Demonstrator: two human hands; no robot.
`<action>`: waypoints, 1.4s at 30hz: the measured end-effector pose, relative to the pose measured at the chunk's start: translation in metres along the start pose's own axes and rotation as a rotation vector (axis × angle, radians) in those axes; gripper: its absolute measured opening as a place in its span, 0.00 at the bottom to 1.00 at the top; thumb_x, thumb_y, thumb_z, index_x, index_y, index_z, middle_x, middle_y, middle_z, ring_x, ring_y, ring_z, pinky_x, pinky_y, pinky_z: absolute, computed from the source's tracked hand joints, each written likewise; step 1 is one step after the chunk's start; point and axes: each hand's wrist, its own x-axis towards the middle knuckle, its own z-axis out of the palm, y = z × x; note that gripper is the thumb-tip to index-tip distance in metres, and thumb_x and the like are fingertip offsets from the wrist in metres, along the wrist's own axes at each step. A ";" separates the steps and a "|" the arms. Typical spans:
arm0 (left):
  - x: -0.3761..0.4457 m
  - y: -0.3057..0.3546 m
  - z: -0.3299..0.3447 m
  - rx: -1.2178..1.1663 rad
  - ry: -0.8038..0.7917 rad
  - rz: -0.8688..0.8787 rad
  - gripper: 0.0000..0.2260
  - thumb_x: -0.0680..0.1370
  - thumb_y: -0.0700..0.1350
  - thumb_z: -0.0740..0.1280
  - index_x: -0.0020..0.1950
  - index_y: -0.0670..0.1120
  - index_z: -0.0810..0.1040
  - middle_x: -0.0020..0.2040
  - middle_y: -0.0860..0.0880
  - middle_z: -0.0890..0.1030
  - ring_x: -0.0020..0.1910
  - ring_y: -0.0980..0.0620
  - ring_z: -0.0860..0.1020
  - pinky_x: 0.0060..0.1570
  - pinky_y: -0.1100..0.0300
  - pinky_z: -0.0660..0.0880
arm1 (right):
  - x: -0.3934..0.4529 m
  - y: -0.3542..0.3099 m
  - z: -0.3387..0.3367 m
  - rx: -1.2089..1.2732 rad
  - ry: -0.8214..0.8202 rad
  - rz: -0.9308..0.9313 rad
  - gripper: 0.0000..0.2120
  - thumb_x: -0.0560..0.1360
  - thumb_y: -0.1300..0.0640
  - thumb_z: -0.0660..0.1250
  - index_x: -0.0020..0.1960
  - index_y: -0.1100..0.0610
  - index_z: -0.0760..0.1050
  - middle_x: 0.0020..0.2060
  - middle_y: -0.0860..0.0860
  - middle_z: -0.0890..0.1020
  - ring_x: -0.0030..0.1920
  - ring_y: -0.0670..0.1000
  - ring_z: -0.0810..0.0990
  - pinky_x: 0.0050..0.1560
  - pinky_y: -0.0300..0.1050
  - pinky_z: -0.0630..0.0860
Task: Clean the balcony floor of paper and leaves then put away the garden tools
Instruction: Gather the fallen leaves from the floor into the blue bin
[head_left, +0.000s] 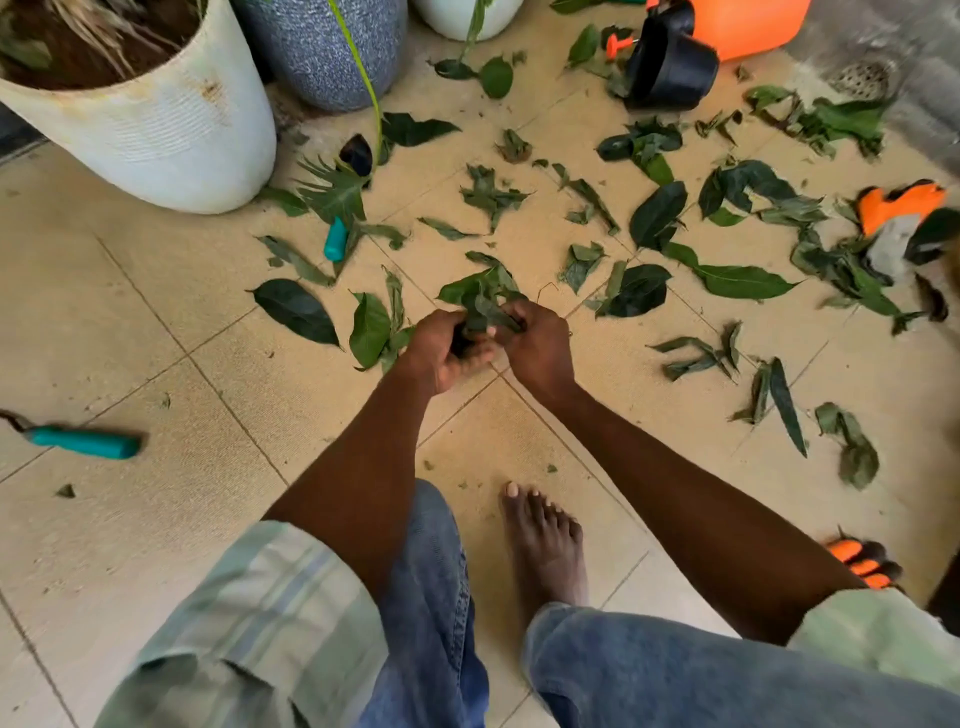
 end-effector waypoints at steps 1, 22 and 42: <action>-0.003 0.000 0.005 -0.032 -0.059 -0.007 0.13 0.82 0.43 0.58 0.41 0.43 0.77 0.29 0.47 0.78 0.29 0.53 0.76 0.31 0.60 0.79 | 0.000 -0.007 0.004 0.022 -0.019 0.030 0.03 0.71 0.64 0.70 0.45 0.60 0.81 0.36 0.51 0.81 0.33 0.44 0.75 0.34 0.33 0.69; -0.001 -0.003 -0.002 -0.054 0.071 0.092 0.11 0.82 0.36 0.57 0.41 0.41 0.73 0.31 0.47 0.73 0.25 0.55 0.70 0.24 0.64 0.69 | 0.011 0.029 -0.039 0.139 0.048 0.342 0.10 0.72 0.70 0.66 0.49 0.62 0.82 0.46 0.58 0.84 0.46 0.55 0.83 0.52 0.51 0.79; 0.023 0.014 -0.020 0.040 0.061 -0.042 0.16 0.81 0.53 0.57 0.36 0.47 0.66 0.30 0.51 0.64 0.22 0.55 0.60 0.20 0.69 0.55 | 0.066 0.028 -0.011 -0.123 -0.085 0.218 0.06 0.71 0.63 0.73 0.45 0.65 0.81 0.42 0.59 0.84 0.41 0.50 0.79 0.44 0.46 0.77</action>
